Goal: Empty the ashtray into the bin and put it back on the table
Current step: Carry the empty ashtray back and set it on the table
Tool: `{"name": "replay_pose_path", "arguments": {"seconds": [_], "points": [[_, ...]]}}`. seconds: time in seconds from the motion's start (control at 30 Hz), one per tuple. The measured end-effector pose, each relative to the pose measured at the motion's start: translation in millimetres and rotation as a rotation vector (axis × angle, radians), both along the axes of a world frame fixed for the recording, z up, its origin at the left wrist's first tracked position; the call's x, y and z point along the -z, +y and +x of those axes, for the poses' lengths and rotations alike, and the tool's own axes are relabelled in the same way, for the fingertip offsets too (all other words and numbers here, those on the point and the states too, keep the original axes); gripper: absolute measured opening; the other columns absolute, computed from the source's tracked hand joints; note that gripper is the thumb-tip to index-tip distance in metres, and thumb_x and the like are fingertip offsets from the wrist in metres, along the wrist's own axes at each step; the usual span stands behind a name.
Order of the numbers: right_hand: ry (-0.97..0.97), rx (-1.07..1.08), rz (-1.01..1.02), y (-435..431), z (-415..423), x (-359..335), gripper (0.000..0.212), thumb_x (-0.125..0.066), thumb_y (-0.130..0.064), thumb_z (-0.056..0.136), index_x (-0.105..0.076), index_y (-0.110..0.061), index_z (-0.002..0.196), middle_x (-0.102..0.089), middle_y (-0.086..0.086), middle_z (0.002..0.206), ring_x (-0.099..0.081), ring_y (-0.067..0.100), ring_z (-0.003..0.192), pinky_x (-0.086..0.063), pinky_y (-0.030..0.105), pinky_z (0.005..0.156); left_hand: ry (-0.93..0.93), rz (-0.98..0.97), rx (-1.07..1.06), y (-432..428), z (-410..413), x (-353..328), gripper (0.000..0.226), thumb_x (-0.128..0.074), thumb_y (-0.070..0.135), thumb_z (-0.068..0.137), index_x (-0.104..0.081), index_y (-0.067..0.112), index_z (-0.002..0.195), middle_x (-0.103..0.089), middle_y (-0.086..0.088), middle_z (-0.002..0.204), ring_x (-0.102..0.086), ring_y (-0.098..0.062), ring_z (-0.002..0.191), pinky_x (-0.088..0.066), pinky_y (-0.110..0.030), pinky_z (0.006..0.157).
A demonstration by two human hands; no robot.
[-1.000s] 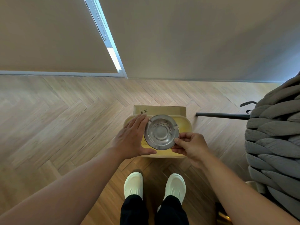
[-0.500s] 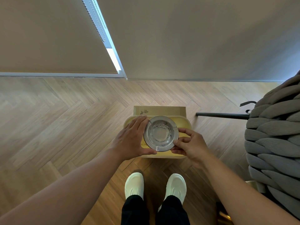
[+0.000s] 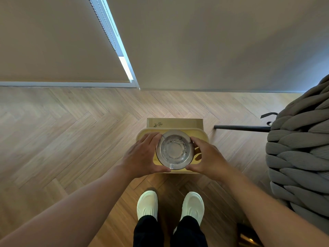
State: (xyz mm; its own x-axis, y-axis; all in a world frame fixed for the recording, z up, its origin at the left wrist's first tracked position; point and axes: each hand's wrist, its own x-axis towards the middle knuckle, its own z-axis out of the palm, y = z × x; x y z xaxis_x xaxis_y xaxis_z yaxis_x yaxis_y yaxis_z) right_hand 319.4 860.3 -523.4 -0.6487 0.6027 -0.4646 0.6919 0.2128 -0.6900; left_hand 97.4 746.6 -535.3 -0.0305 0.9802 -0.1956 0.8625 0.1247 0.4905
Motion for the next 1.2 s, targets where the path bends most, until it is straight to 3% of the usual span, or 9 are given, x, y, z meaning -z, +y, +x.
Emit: {"name": "replay_pose_path", "arguments": {"seconds": [0.13,0.37,0.8,1.0,1.2], "points": [[-0.023,-0.065,0.096,2,-2,3,0.092,-0.093,-0.028,0.063,-0.043,-0.023,0.141,-0.059,-0.005,0.127,-0.056,0.008,0.104,-0.047,0.015,0.087,-0.038,0.011,-0.008,-3,2,0,0.114,-0.065,0.085,0.056,-0.033,0.019,0.143,-0.049,0.003,0.143,-0.048,-0.016,0.129,-0.049,-0.035,0.099],[-0.079,-0.082,0.160,-7,-4,6,0.090,-0.088,-0.030,0.071,-0.035,-0.022,0.144,-0.055,-0.003,0.132,-0.057,0.017,0.118,-0.052,0.032,0.097,-0.004,0.021,-0.013,-6,7,-4,0.115,-0.062,0.086,0.058,-0.035,0.015,0.144,-0.051,-0.001,0.143,-0.050,-0.019,0.128,-0.052,-0.038,0.098],[-0.085,-0.056,0.169,-12,-2,-52,0.086,-0.087,-0.030,0.072,-0.036,-0.025,0.140,-0.056,-0.002,0.134,-0.058,0.019,0.118,-0.052,0.035,0.098,-0.003,-0.004,-0.012,-8,12,-65,0.115,-0.065,0.083,0.059,-0.033,0.015,0.146,-0.049,-0.001,0.145,-0.049,-0.020,0.129,-0.049,-0.035,0.101],[-0.079,-0.053,0.134,-24,2,-117,0.081,-0.086,-0.030,0.072,-0.038,-0.025,0.137,-0.056,0.000,0.131,-0.058,0.020,0.115,-0.053,0.041,0.096,-0.040,-0.041,-0.059,-21,19,-129,0.111,-0.068,0.081,0.057,-0.033,0.019,0.143,-0.051,0.000,0.140,-0.052,-0.019,0.123,-0.049,-0.035,0.097],[-0.122,-0.059,0.116,-39,6,-189,0.089,-0.085,-0.030,0.073,-0.032,-0.022,0.145,-0.053,0.002,0.135,-0.056,0.022,0.119,-0.051,0.040,0.098,-0.051,-0.039,-0.091,-38,26,-206,0.107,-0.068,0.081,0.054,-0.034,0.024,0.138,-0.053,0.003,0.135,-0.052,-0.016,0.120,-0.048,-0.031,0.093]]}}
